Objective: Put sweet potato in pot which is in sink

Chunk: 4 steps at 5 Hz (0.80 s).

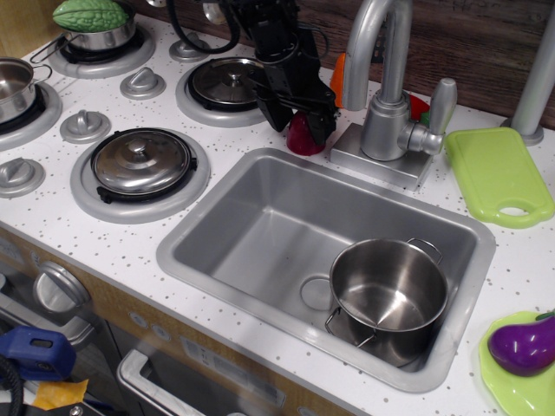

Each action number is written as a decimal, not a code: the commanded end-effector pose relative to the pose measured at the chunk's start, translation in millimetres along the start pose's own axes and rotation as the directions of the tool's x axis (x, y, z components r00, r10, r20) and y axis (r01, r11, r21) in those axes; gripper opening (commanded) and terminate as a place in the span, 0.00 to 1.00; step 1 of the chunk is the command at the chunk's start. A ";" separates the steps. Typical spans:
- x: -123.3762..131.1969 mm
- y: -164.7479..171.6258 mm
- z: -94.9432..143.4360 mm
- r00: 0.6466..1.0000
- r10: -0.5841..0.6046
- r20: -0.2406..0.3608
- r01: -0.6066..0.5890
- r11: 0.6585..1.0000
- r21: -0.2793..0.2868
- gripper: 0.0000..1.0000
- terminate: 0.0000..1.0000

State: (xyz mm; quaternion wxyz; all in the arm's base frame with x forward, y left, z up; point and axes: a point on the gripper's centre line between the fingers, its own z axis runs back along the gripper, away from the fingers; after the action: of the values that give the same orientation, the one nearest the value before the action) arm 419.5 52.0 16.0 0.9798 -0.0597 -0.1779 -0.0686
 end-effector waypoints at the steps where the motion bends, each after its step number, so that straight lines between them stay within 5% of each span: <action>1: 13.0 5.5 14.0 0.998 0.005 0.063 -0.006 1.000 0.015 0.00 0.00; 4: -21.8 9.8 86.3 0.998 0.008 -0.058 0.001 0.990 0.143 0.00 0.00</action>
State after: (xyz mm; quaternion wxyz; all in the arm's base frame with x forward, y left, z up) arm 349.1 68.5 65.3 0.9912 0.0021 -0.1225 -0.0493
